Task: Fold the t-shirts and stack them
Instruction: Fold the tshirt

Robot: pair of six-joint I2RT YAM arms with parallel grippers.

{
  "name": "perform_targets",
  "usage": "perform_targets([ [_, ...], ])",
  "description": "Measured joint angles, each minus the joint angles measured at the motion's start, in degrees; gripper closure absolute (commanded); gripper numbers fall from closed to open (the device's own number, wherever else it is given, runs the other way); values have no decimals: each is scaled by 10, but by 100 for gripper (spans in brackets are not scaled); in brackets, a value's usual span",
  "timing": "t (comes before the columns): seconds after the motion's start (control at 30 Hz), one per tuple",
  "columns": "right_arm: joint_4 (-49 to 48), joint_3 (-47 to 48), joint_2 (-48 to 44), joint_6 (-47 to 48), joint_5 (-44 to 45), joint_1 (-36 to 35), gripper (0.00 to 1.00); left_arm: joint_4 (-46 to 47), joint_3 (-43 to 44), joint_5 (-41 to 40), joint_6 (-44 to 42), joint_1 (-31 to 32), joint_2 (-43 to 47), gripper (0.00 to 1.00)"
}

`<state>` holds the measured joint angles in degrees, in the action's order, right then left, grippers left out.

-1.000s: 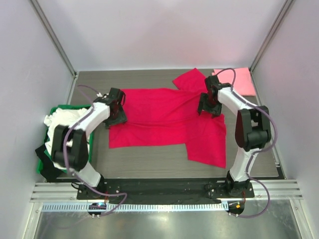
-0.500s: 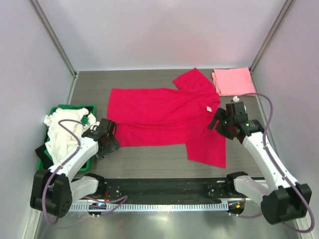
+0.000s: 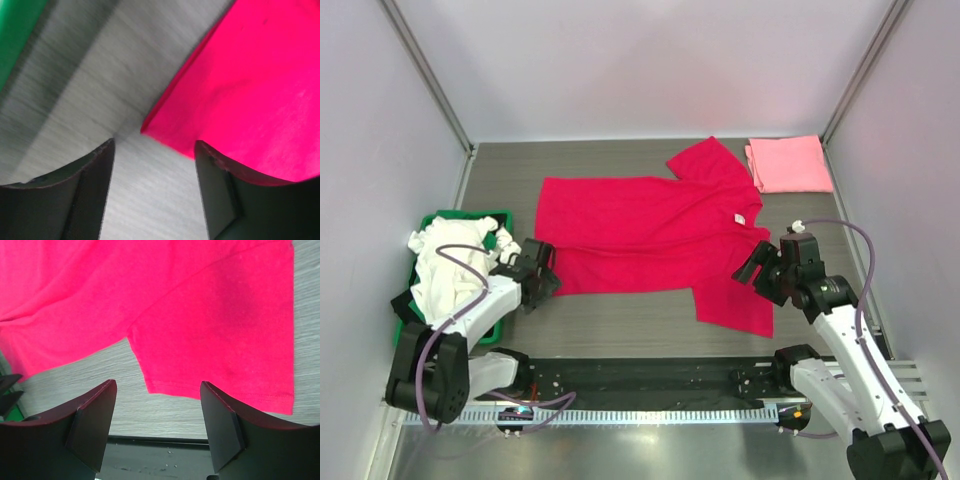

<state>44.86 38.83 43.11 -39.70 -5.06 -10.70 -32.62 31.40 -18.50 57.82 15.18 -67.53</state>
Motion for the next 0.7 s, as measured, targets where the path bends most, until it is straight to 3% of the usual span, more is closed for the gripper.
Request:
perform_targets([
  [0.13, 0, -5, 20, 1, -1, 0, 27, 30, 7, -13, 2, -8, -24, 45],
  [0.27, 1, -5, 23, 1, 0, 0, 27, 63, 17, -20, 3, -11, -52, 76],
  [0.4, 2, -8, 26, -1, 14, 0, 27, 86, 18, -14, 6, -11, -61, 98],
  [0.53, 8, -17, 60, -15, 36, 0, 27, 81, 18, 1, 4, -11, -54, 100],
  [0.7, 14, -24, 131, -32, 72, 0, 27, 9, 34, 2, -6, -15, 15, 100],
])
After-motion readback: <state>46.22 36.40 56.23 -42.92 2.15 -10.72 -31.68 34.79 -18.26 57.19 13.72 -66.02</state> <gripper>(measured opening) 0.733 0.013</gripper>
